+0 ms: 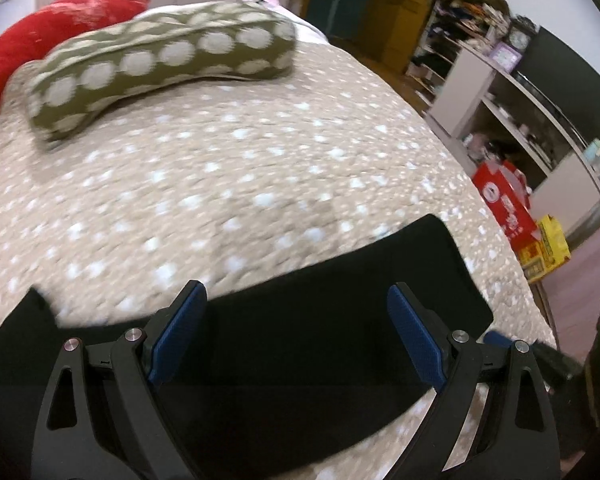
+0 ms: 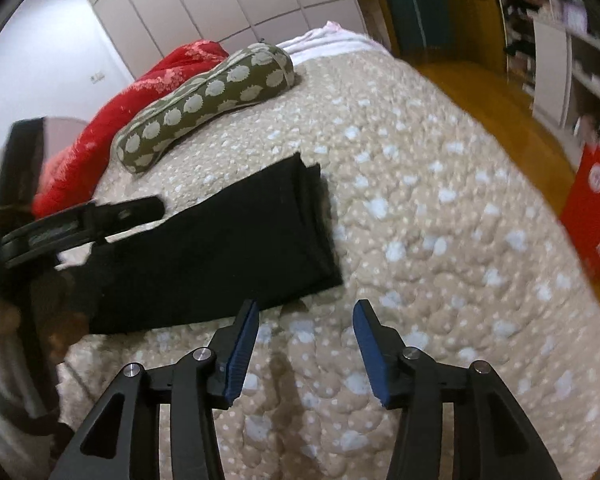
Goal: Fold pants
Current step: 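Grasp the cuff end of the stacked legs with the left tool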
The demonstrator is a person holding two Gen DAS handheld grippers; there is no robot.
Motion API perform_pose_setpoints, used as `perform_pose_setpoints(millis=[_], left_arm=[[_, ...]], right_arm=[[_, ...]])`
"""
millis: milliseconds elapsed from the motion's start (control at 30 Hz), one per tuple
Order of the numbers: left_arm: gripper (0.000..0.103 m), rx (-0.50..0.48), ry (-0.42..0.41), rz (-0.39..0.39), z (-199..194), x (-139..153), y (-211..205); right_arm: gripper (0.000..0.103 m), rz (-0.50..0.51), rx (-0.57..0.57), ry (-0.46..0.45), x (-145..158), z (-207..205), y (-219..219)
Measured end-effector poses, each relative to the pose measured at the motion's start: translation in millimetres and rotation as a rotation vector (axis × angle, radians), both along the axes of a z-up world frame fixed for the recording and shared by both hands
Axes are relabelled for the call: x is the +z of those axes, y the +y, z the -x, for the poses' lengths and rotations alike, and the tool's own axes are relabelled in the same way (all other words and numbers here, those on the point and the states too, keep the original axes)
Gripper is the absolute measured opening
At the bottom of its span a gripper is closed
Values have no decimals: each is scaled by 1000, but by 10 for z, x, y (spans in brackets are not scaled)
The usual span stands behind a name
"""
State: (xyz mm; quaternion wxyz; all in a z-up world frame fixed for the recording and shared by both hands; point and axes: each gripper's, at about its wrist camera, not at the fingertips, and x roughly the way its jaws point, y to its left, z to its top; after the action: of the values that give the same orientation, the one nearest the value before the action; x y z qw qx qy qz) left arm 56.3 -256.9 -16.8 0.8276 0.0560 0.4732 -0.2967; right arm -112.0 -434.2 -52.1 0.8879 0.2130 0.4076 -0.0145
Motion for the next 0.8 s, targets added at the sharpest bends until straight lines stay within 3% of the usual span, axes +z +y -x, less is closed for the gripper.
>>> perform_pose_setpoints(millis=[233,400,500,567,633,733,767,800], left_arm=[[92,-130,43,-34,-208,-114,-524],[92,-259,102,-82,-203,-268,-929],[92,-301,88,-108,-163,-300,-1075],[92,-325,101,-107,-173,-311,-1147],[92,-341,99,-107,-170,-328,-1196],[75,-370,38,-136,-85,-348,-1290],[66,-375,24,-136,-61,-335,-1302],[47,-386,20,-127,-48,-311,-1298]], right_arm=[[56,-131,12,-70,-94,-143,-20],[56,-134,30,-107,-151,-270,34],[56,-148,37,-129,-184,-325,48],[54,-152,35,-136,-193,-351,53],[41,-149,36,-135,-195,-389,60],[21,-178,24,-136,-220,-426,10],[19,-192,21,-142,-215,-436,-7],[16,-195,19,-150,-198,-444,-16]])
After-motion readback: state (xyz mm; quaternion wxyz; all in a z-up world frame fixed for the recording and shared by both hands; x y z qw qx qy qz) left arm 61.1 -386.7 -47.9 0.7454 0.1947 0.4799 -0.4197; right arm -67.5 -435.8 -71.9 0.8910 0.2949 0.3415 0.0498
